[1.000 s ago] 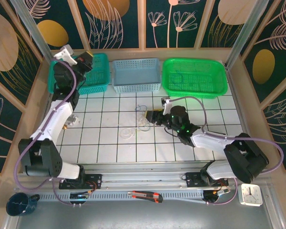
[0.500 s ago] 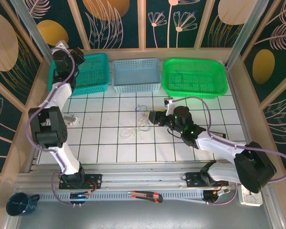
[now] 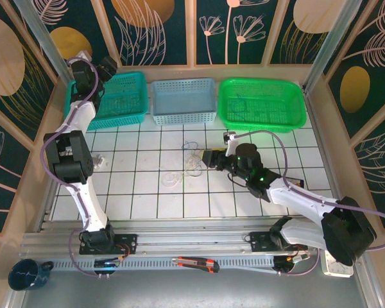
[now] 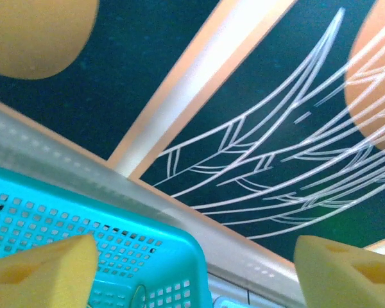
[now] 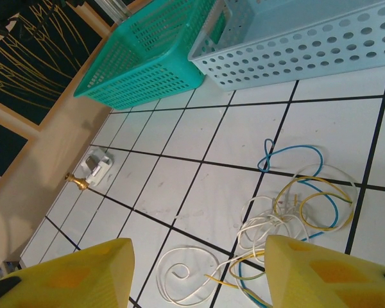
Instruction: Untangle the cables
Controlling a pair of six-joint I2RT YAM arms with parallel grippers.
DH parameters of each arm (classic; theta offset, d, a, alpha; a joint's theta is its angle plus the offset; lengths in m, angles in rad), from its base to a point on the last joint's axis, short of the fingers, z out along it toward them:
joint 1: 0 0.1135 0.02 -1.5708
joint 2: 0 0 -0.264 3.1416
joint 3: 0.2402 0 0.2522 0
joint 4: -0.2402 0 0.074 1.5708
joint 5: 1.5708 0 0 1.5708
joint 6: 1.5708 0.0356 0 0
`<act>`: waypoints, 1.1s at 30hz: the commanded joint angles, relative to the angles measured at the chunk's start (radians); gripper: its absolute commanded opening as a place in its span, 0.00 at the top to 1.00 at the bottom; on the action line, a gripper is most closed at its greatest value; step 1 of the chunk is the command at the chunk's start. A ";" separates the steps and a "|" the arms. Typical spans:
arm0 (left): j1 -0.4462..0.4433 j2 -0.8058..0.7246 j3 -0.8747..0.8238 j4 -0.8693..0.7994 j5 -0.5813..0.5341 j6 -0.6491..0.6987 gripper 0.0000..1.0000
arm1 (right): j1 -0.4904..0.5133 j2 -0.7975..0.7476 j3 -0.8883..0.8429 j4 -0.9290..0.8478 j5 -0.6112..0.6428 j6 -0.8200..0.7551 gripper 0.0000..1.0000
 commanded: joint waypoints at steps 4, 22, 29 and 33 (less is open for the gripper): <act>0.003 -0.119 -0.034 0.061 0.142 -0.020 0.01 | 0.005 0.014 0.013 -0.024 0.023 -0.029 0.44; -0.227 -0.543 -0.733 0.313 0.279 -0.147 0.01 | -0.020 0.213 0.164 -0.132 0.002 -0.055 0.46; -0.330 -0.682 -1.077 0.464 0.178 -0.249 0.01 | -0.044 0.412 0.308 -0.139 -0.026 -0.090 0.46; -0.338 -0.748 -1.203 0.521 0.150 -0.304 0.01 | -0.044 0.535 0.403 -0.151 -0.025 -0.107 0.47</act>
